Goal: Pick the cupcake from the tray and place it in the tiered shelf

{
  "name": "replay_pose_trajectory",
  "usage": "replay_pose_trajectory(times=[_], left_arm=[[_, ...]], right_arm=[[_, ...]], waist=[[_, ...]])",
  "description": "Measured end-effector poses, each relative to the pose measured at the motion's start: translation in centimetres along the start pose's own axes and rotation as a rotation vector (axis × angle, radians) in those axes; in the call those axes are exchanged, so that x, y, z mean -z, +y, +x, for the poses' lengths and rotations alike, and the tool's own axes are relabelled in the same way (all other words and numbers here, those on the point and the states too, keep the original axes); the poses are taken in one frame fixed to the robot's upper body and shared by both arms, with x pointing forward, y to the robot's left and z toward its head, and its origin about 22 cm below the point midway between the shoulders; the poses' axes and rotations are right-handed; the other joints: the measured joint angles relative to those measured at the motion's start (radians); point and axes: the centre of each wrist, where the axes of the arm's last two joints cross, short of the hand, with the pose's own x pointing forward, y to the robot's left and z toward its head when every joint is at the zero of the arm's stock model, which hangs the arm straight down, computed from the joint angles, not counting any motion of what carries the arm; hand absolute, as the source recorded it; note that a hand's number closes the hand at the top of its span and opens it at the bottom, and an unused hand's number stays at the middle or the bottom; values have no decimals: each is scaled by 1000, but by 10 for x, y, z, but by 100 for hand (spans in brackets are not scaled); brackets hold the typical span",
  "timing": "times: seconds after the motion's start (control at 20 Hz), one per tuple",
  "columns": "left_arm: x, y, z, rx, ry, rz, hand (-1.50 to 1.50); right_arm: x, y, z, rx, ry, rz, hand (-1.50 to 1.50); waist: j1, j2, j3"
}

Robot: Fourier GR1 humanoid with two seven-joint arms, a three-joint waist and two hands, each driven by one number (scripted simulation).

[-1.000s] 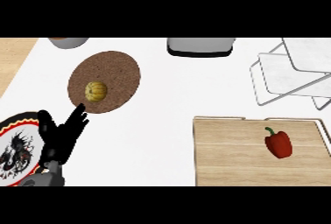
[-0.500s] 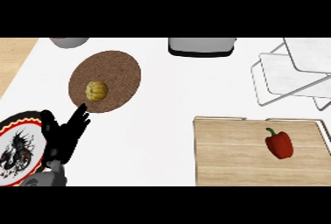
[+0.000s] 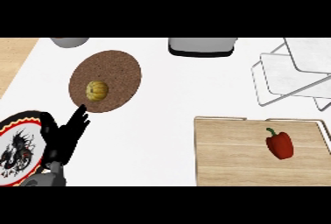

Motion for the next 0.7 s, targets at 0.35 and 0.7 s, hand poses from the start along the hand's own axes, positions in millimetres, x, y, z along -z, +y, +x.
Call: replay_pose_trajectory(times=[0.35, 0.7], left_arm=[[-2, 6, 4, 0, 3, 0, 0], [1, 3, 9, 6, 2, 2, 0]], right_arm=[[7, 14, -9, 20, -44, 8, 150], [12, 5, -5, 23, -20, 4, -150]], waist=[[-2, -1, 0], [-2, -1, 0]])
